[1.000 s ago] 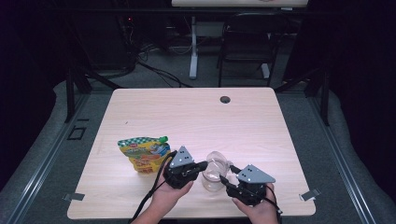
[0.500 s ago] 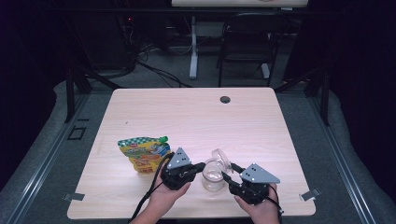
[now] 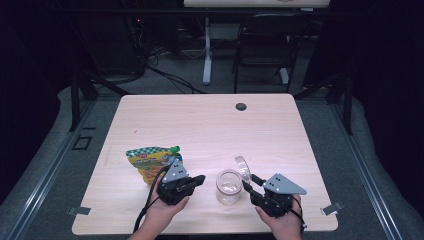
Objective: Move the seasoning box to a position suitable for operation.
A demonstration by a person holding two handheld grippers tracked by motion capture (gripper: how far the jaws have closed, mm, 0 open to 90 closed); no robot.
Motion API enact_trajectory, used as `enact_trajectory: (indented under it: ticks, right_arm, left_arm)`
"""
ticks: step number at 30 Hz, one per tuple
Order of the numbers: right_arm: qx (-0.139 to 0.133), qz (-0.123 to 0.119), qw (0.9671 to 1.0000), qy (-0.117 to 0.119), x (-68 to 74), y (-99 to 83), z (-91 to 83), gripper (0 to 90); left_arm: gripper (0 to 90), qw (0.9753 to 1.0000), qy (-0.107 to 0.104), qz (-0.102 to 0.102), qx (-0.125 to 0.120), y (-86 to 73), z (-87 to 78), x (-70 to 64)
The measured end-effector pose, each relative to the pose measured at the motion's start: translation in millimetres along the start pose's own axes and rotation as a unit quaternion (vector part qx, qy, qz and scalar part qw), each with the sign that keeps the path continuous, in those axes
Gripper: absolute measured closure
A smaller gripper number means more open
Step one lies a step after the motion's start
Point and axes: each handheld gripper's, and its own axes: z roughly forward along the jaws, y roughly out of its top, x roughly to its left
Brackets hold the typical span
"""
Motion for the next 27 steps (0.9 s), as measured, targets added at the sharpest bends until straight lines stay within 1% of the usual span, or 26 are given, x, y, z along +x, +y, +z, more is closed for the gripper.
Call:
enact_trajectory:
  ticks: [1, 6, 9, 10, 12, 15, 18, 19, 21, 24, 25, 26, 27]
  right_arm:
    - [0.0, -0.001, 1.0, -0.001, 0.1, -0.1, -0.1, 64.3]
    - [-0.003, -0.003, 1.0, -0.005, 0.6, -0.7, 0.3, 64.8]
    - [-0.002, 0.004, 1.0, -0.006, -1.3, -1.1, -0.3, 65.6]
    - [-0.004, 0.011, 0.9999, -0.004, -2.7, -1.4, -0.4, 65.7]
    - [-0.002, 0.011, 0.9999, -0.005, -3.4, -1.5, -0.8, 65.9]
    - [-0.003, 0.018, 0.9998, -0.006, -5.5, -2.3, -0.8, 66.8]
    - [-0.006, 0.029, 0.9995, -0.008, -7.9, -2.3, 0.1, 67.9]
    - [-0.002, 0.027, 0.9996, -0.011, -9.1, -2.2, -0.5, 68.4]
    - [-0.005, 0.035, 0.9993, -0.014, -11.1, -2.9, 0.4, 69.6]
    - [-0.003, 0.057, 0.9983, -0.014, -16.7, -3.7, 1.4, 71.0]
    - [-0.005, 0.066, 0.9977, -0.013, -18.4, -3.9, 2.0, 71.3]
    - [-0.004, 0.071, 0.9974, -0.011, -20.1, -3.7, 2.4, 71.7]
    - [-0.006, 0.074, 0.9972, -0.012, -21.1, -3.6, 3.1, 72.2]
  left_arm:
    - [90.0, 1.0, 0.002, -0.004, 0.002, -2.4, -2.4, 1.8]
    - [90.0, 0.9999, 0.013, -0.005, 0.005, -8.6, -12.3, 7.9]
    - [90.0, 0.9999, 0.015, -0.005, 0.0, -11.3, -18.3, 11.0]
    - [90.0, 0.9998, 0.017, -0.005, 0.0, -12.2, -20.3, 11.7]
    - [90.0, 0.9998, 0.019, -0.006, -0.002, -14.8, -24.0, 13.5]
    - [90.0, 0.9997, 0.023, -0.005, -0.001, -20.7, -30.1, 16.4]
    - [90.0, 0.9995, 0.029, -0.01, 0.001, -28.1, -36.9, 20.7]
    - [89.9, 0.9994, 0.033, -0.008, 0.004, -30.2, -39.9, 22.8]
    - [89.6, 0.9991, 0.039, -0.015, -0.001, -34.4, -44.3, 25.9]
    - [88.3, 0.9989, 0.039, -0.027, -0.006, -38.0, -48.6, 31.2]
    - [88.1, 0.9987, 0.042, -0.026, -0.009, -38.6, -49.1, 32.4]
    - [88.1, 0.9986, 0.043, -0.03, -0.009, -38.9, -50.0, 32.7]
    - [88.1, 0.9986, 0.044, -0.029, -0.01, -39.1, -51.1, 33.1]
